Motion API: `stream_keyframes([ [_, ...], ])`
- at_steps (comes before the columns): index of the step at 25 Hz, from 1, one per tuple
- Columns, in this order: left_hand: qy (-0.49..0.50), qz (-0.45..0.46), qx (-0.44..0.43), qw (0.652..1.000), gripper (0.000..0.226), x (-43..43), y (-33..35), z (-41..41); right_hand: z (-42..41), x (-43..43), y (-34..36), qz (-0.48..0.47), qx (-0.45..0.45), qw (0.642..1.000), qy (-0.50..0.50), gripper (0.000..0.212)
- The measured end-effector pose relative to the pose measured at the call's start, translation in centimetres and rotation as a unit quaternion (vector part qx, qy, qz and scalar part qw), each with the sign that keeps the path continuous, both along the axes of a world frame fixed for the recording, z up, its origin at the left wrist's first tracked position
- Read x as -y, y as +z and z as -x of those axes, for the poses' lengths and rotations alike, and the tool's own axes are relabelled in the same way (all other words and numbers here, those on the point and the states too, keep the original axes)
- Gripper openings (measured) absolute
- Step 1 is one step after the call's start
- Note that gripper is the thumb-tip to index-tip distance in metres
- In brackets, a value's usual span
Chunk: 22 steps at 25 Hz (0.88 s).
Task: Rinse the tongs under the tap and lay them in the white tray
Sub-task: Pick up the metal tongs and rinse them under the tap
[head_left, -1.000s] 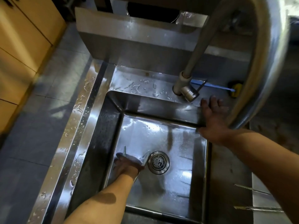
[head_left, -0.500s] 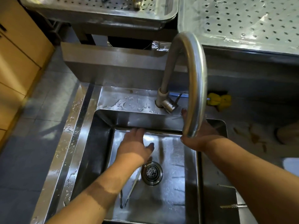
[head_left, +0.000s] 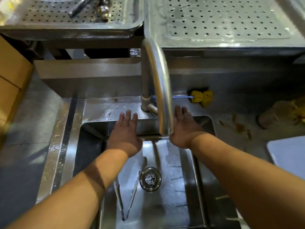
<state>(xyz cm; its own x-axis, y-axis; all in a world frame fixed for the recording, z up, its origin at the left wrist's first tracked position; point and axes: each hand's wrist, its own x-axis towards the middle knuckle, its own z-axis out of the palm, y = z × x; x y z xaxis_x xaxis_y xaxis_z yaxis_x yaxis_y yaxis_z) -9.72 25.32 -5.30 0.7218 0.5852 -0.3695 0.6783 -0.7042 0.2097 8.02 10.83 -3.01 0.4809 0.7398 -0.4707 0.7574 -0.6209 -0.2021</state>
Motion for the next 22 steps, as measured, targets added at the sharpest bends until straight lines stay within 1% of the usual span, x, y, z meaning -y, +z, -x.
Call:
stream_keyframes([
  [2, -0.011, -0.002, -0.014, 1.0, 0.097, -0.3, 0.8, -0.1, 0.4, 0.1, -0.2, -0.018, 0.014, 1.0, -0.018, 0.087],
  [4, -0.029, -0.015, -0.034, 0.999, 0.096, -0.6, 1.3, -0.3, 2.5, 2.1, -0.2, -0.065, -0.005, 0.996, -0.057, 0.081],
  [5, -0.034, -0.014, -0.042, 0.998, 0.095, -0.5, 1.6, -0.4, 4.2, 4.3, 0.1, -0.084, -0.016, 0.994, -0.071, 0.078],
  [7, -0.03, -0.01, -0.049, 0.998, 0.091, -0.3, 1.9, -0.4, 8.1, 9.4, 0.8, -0.096, -0.009, 0.993, -0.061, 0.064],
  [9, -0.032, -0.022, -0.053, 0.998, 0.093, -0.1, 2.0, -0.5, 10.2, 14.5, 1.4, -0.074, 0.011, 0.997, -0.029, 0.05],
  [11, -0.039, -0.033, -0.057, 0.997, 0.098, 0.1, 2.2, -0.7, 10.1, 18.3, 2.4, -0.068, 0.04, 0.997, -0.017, 0.046],
  [14, -0.034, -0.033, -0.057, 0.997, 0.101, 0.5, 2.4, -0.8, 8.0, 22.5, 3.8, -0.123, 0.108, 0.985, -0.055, 0.047],
  [15, -0.033, -0.035, -0.059, 0.997, 0.101, 0.6, 2.3, -0.7, 7.2, 23.6, 4.1, -0.12, 0.12, 0.983, -0.072, 0.05],
  [16, -0.031, -0.036, -0.062, 0.997, 0.101, 0.7, 2.3, -0.7, 6.3, 24.5, 4.3, -0.097, 0.12, 0.984, -0.087, 0.056],
  [18, -0.029, -0.034, -0.064, 0.997, 0.101, 0.7, 2.2, -0.8, 4.7, 26.1, 4.2, -0.019, 0.11, 0.987, -0.112, 0.07],
  [19, -0.029, -0.031, -0.066, 0.997, 0.101, 0.6, 2.2, -0.8, 4.1, 26.7, 4.2, 0.019, 0.104, 0.988, -0.112, 0.072],
  [20, -0.03, -0.028, -0.067, 0.997, 0.101, 0.6, 2.2, -0.8, 3.7, 27.2, 4.0, 0.04, 0.1, 0.989, -0.102, 0.07],
  [22, -0.031, -0.024, -0.07, 0.997, 0.101, 0.5, 2.2, -0.8, 3.4, 27.8, 3.5, 0.05, 0.113, 0.99, -0.075, 0.058],
])
